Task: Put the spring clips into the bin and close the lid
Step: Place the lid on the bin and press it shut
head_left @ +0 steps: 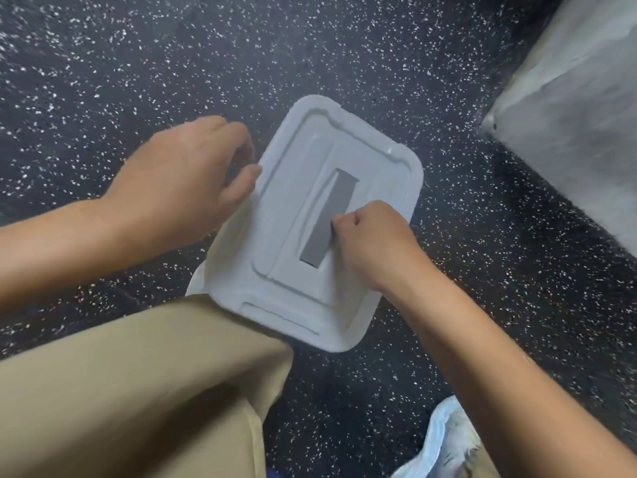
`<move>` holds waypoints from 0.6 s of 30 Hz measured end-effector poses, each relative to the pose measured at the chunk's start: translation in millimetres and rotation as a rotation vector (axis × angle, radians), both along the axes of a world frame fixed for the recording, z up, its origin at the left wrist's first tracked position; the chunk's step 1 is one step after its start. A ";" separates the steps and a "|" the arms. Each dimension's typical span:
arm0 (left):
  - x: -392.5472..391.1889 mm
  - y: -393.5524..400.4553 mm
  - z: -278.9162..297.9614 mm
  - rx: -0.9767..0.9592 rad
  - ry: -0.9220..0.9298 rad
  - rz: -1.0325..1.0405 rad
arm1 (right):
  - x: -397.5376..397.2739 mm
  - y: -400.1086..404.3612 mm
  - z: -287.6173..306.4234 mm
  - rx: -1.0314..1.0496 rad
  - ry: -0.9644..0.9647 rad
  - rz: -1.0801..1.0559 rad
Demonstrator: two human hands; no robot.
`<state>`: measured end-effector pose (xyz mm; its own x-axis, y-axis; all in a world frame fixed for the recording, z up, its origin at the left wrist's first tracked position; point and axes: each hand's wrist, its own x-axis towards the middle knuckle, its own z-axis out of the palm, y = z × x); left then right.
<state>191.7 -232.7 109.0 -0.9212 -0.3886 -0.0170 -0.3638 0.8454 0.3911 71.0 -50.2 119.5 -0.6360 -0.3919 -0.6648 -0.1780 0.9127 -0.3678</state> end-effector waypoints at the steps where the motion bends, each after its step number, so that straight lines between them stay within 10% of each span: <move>1: 2.9 -1.0 -2.0 0.007 -0.011 -0.002 | 2.3 -4.1 -1.7 -0.009 -0.004 0.001; 18: 41.9 9.6 -20.3 0.061 -0.096 -0.319 | 5.0 -9.0 -12.2 -0.033 0.035 0.021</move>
<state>233.6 -223.1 88.7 -0.9893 -0.0769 -0.1243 -0.1227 0.8987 0.4211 76.0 -59.2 107.3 -0.6501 -0.4269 -0.6287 -0.2108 0.8961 -0.3905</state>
